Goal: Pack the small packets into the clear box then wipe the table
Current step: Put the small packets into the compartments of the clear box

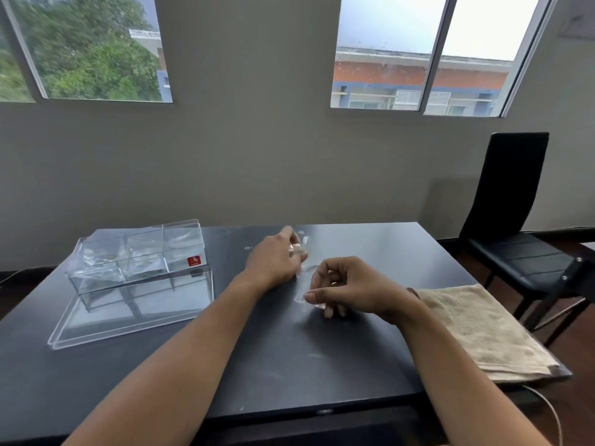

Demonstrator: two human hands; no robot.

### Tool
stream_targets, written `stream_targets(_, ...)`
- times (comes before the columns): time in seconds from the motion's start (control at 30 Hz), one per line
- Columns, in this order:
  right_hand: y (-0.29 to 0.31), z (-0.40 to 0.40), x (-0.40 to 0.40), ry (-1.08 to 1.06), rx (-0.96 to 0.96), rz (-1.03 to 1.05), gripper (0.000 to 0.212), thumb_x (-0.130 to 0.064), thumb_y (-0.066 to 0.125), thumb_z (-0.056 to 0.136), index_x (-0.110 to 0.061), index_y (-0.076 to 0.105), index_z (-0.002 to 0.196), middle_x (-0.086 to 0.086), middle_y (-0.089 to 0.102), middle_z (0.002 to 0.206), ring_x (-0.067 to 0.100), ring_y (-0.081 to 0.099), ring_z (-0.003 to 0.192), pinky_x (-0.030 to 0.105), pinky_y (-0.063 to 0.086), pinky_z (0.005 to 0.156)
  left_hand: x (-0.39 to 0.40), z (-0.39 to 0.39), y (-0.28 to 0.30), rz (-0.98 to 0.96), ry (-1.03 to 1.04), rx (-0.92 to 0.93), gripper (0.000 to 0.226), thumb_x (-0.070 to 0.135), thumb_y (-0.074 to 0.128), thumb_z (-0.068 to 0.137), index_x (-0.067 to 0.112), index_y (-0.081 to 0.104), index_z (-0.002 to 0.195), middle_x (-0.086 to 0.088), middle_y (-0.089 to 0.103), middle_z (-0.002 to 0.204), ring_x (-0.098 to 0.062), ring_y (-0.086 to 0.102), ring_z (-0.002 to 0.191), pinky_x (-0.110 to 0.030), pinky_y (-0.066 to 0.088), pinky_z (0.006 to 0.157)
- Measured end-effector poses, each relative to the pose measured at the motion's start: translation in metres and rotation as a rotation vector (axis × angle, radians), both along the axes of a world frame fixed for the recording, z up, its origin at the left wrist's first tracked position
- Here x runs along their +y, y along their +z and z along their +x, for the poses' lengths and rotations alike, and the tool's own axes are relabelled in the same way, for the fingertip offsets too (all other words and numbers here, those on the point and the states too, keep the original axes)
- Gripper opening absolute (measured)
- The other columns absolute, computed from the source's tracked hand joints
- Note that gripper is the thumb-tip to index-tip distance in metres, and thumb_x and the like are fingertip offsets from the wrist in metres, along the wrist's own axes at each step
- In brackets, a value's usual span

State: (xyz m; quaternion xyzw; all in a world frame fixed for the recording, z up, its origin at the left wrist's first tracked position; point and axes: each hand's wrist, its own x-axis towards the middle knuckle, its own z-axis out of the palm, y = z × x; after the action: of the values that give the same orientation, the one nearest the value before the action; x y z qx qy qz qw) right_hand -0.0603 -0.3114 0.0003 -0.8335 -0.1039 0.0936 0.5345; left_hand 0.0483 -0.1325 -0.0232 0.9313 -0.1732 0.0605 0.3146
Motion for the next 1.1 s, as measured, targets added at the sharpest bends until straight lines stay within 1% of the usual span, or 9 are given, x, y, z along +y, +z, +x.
stream_targets(0.13,0.001,0.007,0.012,-0.046,-0.027,0.076,0.029,-0.015,0.087,0.085,0.002,0.067,0.098,0.015,0.07,0.076,0.031,0.072,0.065,0.033,0.055,0.053,0.035,-0.012,0.018,-0.08,0.06,-0.183,0.035,0.036,0.064,0.087,0.036,0.044,0.116,0.004,0.068,0.068,-0.025,0.068,0.073,-0.042,0.057,0.073)
stream_targets(0.2,0.002,0.013,0.022,-0.066,-0.048,0.104,0.025,-0.011,0.084,0.087,0.003,0.067,0.099,0.016,0.071,0.077,0.032,0.073,0.066,0.033,0.056,0.054,0.06,-0.019,0.027,-0.133,0.153,-0.275,0.037,0.032,0.063,0.089,0.036,0.046,0.121,0.003,0.069,0.07,-0.027,0.067,0.07,-0.041,0.055,0.071)
stream_targets(0.3,0.0,0.02,0.046,-0.073,-0.064,0.117,0.015,-0.002,0.078,0.09,0.003,0.068,0.101,0.015,0.073,0.076,0.032,0.076,0.068,0.037,0.062,0.061,0.112,-0.025,0.031,-0.239,0.371,-0.386,0.024,0.032,0.063,0.087,0.029,0.058,0.11,-0.002,0.075,0.088,-0.032,0.07,0.078,-0.043,0.054,0.081)
stream_targets(0.4,-0.001,0.026,0.074,-0.068,-0.082,0.128,0.01,0.003,0.073,0.092,0.003,0.07,0.101,0.019,0.073,0.08,0.034,0.078,0.071,0.039,0.066,0.068,0.163,-0.033,0.026,-0.197,0.557,-0.488,0.009,0.03,0.063,0.088,0.024,0.067,0.095,-0.005,0.072,0.075,-0.037,0.07,0.084,-0.045,0.05,0.088)
stream_targets(0.5,0.005,0.035,0.102,-0.081,-0.115,0.136,0.009,0.002,0.073,0.092,-0.001,0.072,0.1,0.024,0.075,0.088,0.034,0.079,0.072,0.039,0.066,0.071,0.198,-0.032,0.023,-0.061,0.632,-0.555,0.021,0.035,0.053,0.093,0.024,0.07,0.094,-0.004,0.072,0.081,-0.036,0.065,0.091,-0.043,0.038,0.086)
stream_targets(0.67,0.012,0.058,0.144,-0.119,-0.241,0.127,0.007,-0.003,0.073,0.093,-0.007,0.073,0.1,0.017,0.074,0.09,0.026,0.08,0.069,0.043,0.067,0.073,0.231,-0.023,0.018,0.065,0.593,-0.513,0.049,0.042,0.027,0.099,0.026,0.074,0.102,0.002,0.076,0.093,-0.027,0.062,0.102,-0.038,0.025,0.083)
stream_targets(0.77,0.014,0.073,0.166,-0.135,-0.303,0.144,0.005,-0.005,0.073,0.093,-0.007,0.072,0.097,0.017,0.074,0.085,0.026,0.079,0.066,0.043,0.067,0.068,0.234,-0.026,0.01,0.136,0.541,-0.455,0.044,0.044,0.032,0.101,0.03,0.074,0.103,0.006,0.075,0.1,-0.02,0.057,0.109,-0.035,0.019,0.083)
stream_targets(0.93,0.008,0.101,0.194,-0.22,-0.467,-0.015,0.004,-0.02,0.079,0.089,-0.02,0.075,0.089,-0.002,0.076,0.073,0.011,0.073,0.064,0.02,0.056,0.06,0.232,-0.03,0.001,0.184,0.514,-0.367,0.042,0.051,0.035,0.103,0.033,0.073,0.105,0.01,0.064,0.099,-0.01,0.048,0.116,-0.039,0.017,0.092)
stream_targets(1.1,0.002,0.118,0.211,-0.278,-0.561,-0.067,0.006,-0.027,0.077,0.091,-0.022,0.076,0.088,-0.01,0.073,0.074,0.009,0.071,0.072,0.028,0.059,0.069,0.233,-0.03,-0.006,0.239,0.544,-0.396,0.045,0.051,0.034,0.1,0.031,0.075,0.098,0.012,0.06,0.118,-0.015,0.044,0.117,-0.036,0.014,0.087)
